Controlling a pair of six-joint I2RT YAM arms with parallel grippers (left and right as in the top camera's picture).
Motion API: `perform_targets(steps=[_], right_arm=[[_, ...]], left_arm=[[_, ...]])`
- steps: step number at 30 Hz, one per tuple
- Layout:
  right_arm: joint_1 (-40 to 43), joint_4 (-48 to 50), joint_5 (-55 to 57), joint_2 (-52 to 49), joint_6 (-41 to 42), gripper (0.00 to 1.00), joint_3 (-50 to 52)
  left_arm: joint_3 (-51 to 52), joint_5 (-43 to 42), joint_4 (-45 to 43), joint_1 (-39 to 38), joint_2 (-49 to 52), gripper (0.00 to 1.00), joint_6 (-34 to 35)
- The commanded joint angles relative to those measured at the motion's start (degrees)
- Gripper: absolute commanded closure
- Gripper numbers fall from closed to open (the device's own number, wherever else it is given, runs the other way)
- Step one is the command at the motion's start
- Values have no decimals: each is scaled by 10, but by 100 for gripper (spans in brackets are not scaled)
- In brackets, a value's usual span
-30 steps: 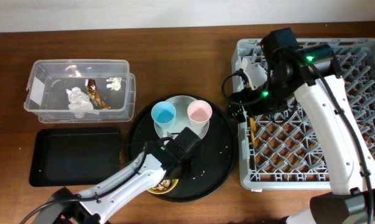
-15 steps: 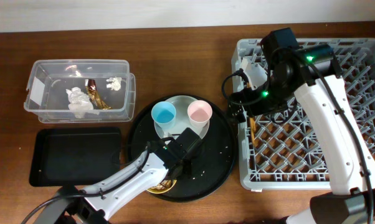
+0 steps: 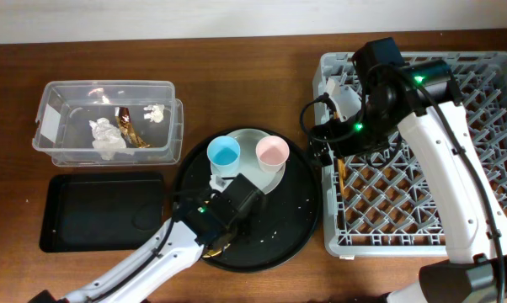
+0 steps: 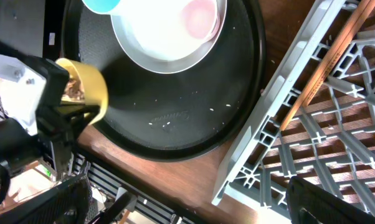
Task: Sort waste into correct bins and load items into the dishwasher rack
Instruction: 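Tip the yellow bowl over the black tray to empty the shells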
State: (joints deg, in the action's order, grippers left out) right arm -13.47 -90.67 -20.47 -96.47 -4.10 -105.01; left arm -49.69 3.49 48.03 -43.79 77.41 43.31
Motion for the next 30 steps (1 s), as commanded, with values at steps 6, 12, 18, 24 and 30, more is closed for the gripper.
perform_targets(steps=[6, 12, 18, 24, 30], right_arm=[[0, 0, 2, 9, -2, 2, -5], [0, 0, 2, 9, -2, 2, -5], [0, 0, 1, 9, -2, 2, -5], [0, 0, 2, 9, -2, 2, -5], [0, 0, 2, 9, -2, 2, -5]], left_arm=[[-73, 40, 59, 146, -10, 100, -112], [-131, 38, 113, 290, -48, 100, -167], [-130, -20, 101, 488, -117, 100, -239], [-118, -240, 88, 720, -117, 100, -362], [-2, -454, -14, 859, -117, 100, -418]])
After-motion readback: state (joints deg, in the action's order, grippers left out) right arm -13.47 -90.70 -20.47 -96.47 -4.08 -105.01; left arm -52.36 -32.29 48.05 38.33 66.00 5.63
